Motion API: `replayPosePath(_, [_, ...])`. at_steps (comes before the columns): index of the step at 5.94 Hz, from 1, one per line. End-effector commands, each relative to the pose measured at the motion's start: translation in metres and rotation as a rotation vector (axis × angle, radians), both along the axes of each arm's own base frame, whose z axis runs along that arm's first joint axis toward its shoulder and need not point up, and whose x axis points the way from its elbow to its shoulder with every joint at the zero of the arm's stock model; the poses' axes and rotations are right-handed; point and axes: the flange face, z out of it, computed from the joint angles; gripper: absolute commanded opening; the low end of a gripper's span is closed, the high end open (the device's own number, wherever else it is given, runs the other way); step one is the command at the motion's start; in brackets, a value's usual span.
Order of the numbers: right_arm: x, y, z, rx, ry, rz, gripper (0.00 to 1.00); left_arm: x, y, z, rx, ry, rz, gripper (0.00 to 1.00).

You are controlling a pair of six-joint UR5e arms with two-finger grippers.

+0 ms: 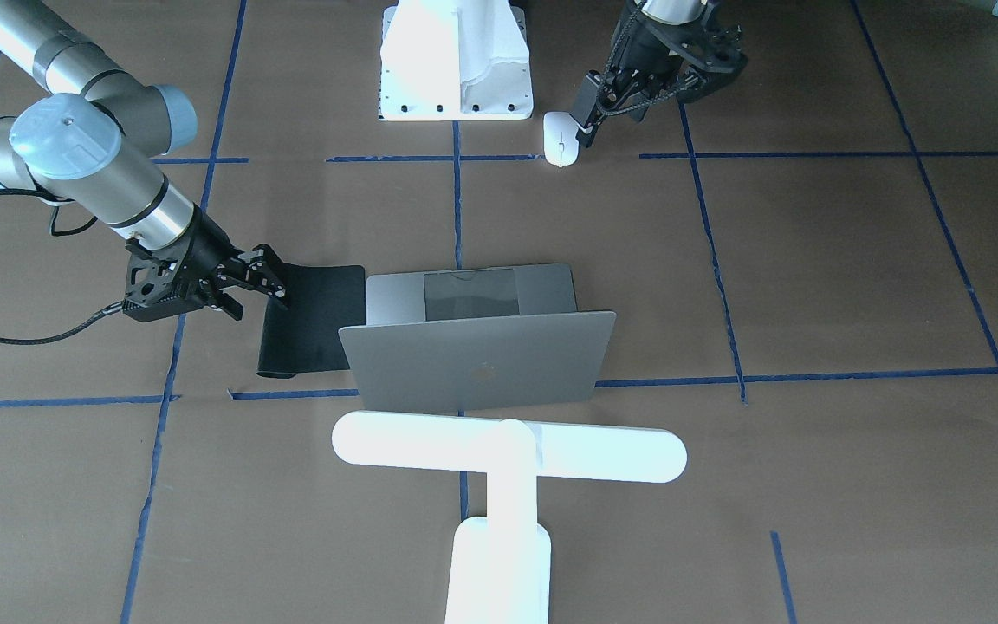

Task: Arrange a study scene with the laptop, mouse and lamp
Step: 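Release the pad and raise the right gripper while the left moves to the mouse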

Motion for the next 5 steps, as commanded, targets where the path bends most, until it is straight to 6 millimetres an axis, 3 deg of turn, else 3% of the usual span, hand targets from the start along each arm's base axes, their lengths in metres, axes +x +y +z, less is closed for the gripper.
replayPosePath(1, [0.046,-0.026,0.01,-0.021,0.042,0.0,1.0,0.001,0.002,0.004,0.086,-0.021,0.081,1.0])
replayPosePath(2, [0.063,-0.035,0.011,-0.015,0.09,-0.004,1.0,-0.005,0.006,0.015,0.175,-0.041,0.156,1.0])
replayPosePath(3, [0.082,-0.044,0.017,-0.004,0.162,-0.032,1.0,0.008,0.023,0.022,0.208,-0.05,0.227,1.0])
replayPosePath(4, [0.111,-0.054,0.021,0.043,0.231,-0.077,1.0,0.039,0.061,0.024,0.22,-0.047,0.328,1.0])
replayPosePath(5, [0.136,-0.06,0.02,0.056,0.3,-0.132,1.0,0.054,0.086,0.024,0.234,-0.039,0.394,1.0])
